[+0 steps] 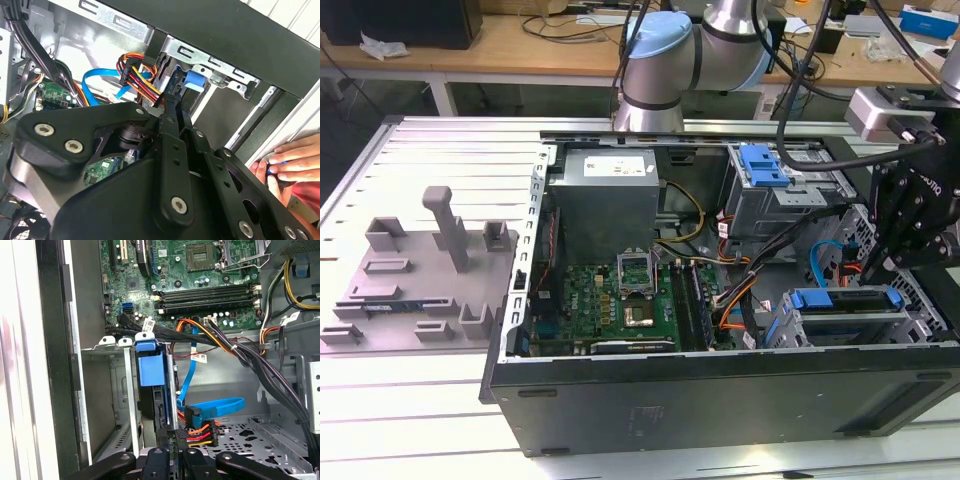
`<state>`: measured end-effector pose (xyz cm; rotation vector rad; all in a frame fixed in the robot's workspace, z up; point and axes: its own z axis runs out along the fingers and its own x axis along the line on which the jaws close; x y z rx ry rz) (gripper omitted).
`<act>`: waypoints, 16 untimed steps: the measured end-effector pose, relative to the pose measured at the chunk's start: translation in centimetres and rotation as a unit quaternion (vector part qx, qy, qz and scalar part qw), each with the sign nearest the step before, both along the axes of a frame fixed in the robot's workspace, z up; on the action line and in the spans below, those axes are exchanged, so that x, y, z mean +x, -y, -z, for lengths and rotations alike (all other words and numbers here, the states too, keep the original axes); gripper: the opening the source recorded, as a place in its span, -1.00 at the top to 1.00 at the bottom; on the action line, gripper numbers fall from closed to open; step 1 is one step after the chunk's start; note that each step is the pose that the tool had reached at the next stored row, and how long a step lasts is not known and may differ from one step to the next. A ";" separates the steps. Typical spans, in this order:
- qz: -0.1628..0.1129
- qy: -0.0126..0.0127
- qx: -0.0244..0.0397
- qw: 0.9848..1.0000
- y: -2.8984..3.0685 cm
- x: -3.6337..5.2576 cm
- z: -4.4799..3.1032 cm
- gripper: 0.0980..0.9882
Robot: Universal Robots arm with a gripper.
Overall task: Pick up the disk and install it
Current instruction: 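Insert the first disk wire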
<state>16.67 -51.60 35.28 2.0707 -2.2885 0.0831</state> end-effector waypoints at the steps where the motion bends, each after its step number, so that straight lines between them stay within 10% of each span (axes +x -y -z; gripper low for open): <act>1: 0.000 0.000 0.000 1.000 0.01 0.00 0.00 0.84; 16: 0.000 0.001 0.000 1.000 0.64 0.00 0.04 0.84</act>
